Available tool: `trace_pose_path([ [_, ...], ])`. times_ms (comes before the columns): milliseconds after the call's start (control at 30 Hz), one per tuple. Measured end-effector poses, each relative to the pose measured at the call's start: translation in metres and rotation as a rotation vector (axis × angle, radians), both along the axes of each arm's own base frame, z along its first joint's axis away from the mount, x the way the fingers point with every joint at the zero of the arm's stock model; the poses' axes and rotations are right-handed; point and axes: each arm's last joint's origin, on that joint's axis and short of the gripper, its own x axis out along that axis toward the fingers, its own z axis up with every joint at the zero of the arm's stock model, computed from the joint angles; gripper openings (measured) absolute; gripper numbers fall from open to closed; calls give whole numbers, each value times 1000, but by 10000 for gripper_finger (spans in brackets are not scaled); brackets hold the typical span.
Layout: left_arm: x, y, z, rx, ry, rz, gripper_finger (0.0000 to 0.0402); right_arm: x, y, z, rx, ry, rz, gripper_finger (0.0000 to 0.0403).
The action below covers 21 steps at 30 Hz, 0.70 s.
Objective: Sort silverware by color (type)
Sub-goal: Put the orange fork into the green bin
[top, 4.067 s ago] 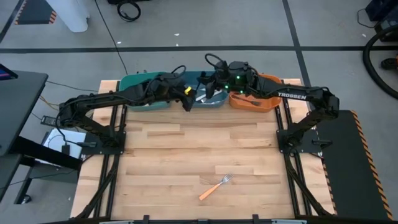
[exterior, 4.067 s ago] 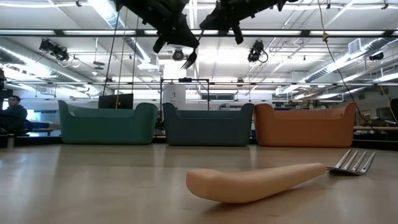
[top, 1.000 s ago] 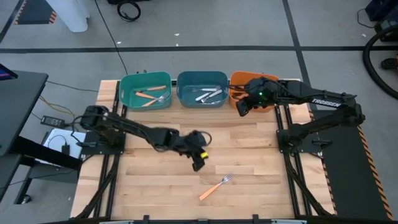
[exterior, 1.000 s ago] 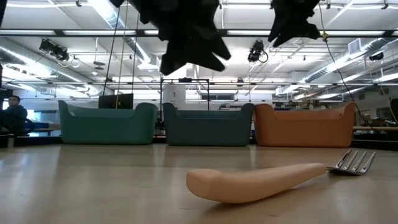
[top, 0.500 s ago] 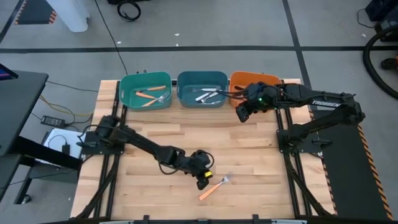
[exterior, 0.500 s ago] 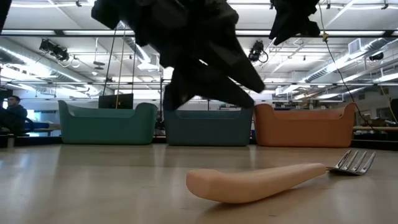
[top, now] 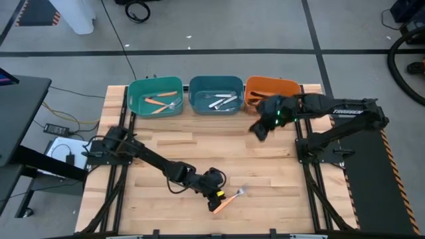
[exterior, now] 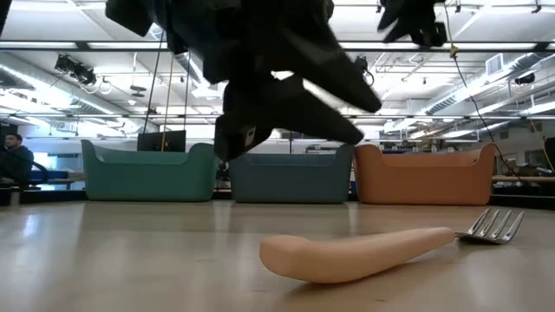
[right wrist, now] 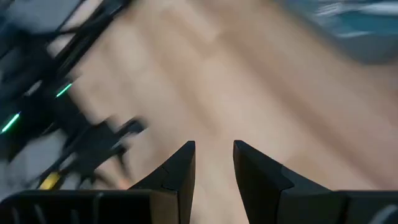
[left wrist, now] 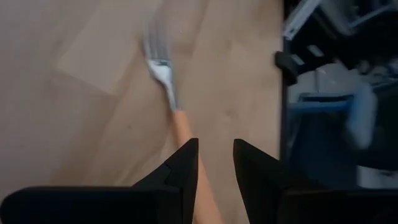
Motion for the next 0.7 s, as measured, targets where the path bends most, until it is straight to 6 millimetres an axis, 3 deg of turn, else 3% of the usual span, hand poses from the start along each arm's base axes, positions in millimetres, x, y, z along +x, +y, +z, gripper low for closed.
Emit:
trace_pose_path([
  [233,2,4,16,-127,-20,-108,110,29,67,-16,-77,-18,390,116],
  [500,-21,16,51,-18,46,-131,110,55,128,-60,-196,85,607,116],
  [700,-31,21,64,16,71,-107,110,81,161,-103,-277,103,757,117],
])
